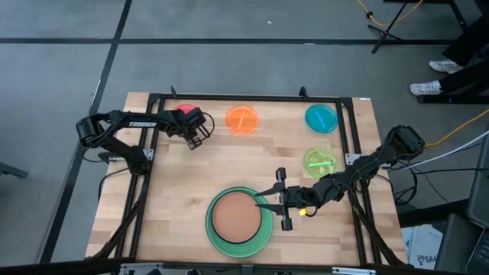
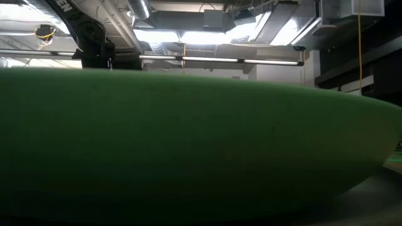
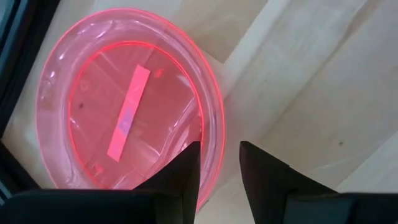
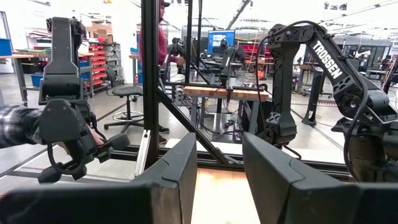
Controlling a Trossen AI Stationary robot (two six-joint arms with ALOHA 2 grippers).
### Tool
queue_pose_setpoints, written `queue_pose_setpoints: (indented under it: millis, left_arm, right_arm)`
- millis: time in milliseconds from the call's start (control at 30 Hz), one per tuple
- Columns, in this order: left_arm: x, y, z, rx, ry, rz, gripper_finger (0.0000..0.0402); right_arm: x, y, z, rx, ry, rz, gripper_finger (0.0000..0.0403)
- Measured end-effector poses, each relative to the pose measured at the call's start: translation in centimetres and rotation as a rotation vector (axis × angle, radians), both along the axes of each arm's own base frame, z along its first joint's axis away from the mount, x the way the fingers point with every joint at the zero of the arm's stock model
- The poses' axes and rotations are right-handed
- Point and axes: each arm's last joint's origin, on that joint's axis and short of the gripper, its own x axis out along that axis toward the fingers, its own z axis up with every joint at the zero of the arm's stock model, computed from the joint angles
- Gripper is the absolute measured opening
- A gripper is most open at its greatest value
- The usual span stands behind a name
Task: Stack plastic plates
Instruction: Stack the pink plate on top of the brown plate
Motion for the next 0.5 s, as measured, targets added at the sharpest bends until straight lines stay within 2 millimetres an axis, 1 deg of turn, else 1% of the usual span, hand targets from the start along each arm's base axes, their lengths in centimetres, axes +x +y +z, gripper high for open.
queue_pose_setpoints:
  millis: [167,267,400,500]
  left_arm:
    - [0.07,0.06,0.04,0.012,-0.004,0.0,0.0106]
    - [0.17,0.04,0.03,-0.002,-0.01,-0.031,0.0106]
    - [0.2,0.15,0.07,0.025,-0.004,-0.026,0.0106]
    - [0.05,0.03,-0.55,0.029,-0.029,-0.03,0.0106]
  right_arm:
    - [0.0,0.0,0.0,0.0,0.0,0.0,0.0122]
    - [0.0,0.0,0.0,0.0,0.0,0.0,0.0122]
    - [0.0,0.0,0.0,0.0,0.0,0.0,0.0122]
    - [0.0,0.0,0.0,0.0,0.0,0.0,0.0122]
